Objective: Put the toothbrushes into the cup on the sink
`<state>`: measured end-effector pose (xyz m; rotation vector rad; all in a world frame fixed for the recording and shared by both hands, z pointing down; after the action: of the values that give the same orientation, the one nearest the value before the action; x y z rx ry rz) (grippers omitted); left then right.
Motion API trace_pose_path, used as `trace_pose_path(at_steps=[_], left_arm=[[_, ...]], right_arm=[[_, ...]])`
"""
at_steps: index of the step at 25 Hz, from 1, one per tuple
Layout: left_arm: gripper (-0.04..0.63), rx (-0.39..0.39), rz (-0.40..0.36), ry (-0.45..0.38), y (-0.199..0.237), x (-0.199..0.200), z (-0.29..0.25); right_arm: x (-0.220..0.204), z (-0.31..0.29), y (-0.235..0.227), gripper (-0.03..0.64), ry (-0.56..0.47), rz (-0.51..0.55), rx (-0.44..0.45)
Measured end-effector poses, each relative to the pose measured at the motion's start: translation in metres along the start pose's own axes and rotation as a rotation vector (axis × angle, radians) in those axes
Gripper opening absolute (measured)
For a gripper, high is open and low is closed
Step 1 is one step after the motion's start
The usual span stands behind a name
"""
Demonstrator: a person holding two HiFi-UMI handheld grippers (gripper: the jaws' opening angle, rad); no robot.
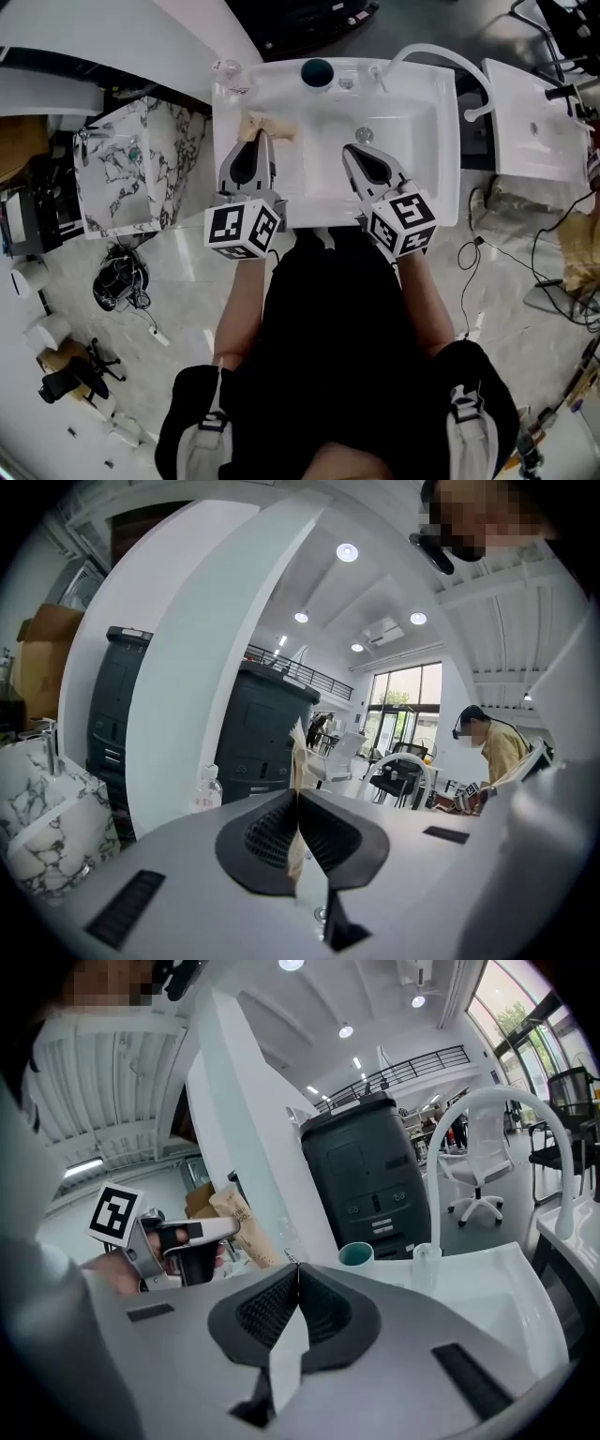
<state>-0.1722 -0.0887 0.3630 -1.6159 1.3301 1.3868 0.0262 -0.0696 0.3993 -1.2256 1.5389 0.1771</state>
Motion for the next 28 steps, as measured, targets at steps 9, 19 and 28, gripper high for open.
trace_pose_path(at_steps=[9, 19, 28], left_arm=[[0.017, 0.038, 0.001, 0.029, -0.02, -0.007, -0.038], [0.017, 0.083, 0.006, 0.03, -0.022, -0.005, -0.063], [0.017, 0.065, 0.047, -0.021, -0.014, 0.018, -0.078]], right_arm=[[0.013, -0.022, -0.032, 0.029, 0.02, 0.026, 0.074], [0.026, -0.037, -0.057, 0.029, 0.011, 0.004, 0.12], [0.037, -0.053, -0.058, 0.029, 0.006, -0.012, 0.121]])
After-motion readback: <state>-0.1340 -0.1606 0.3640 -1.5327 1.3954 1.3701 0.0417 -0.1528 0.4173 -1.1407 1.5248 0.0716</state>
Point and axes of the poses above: the fingertips, and each gripper's own axes: z backward along the fingers, y to its left, x out of its top, the point moved 6 cm from there along z, backward along the fingers, and after that the axes turned 7 degrees about -z, right-handed, at the moved point
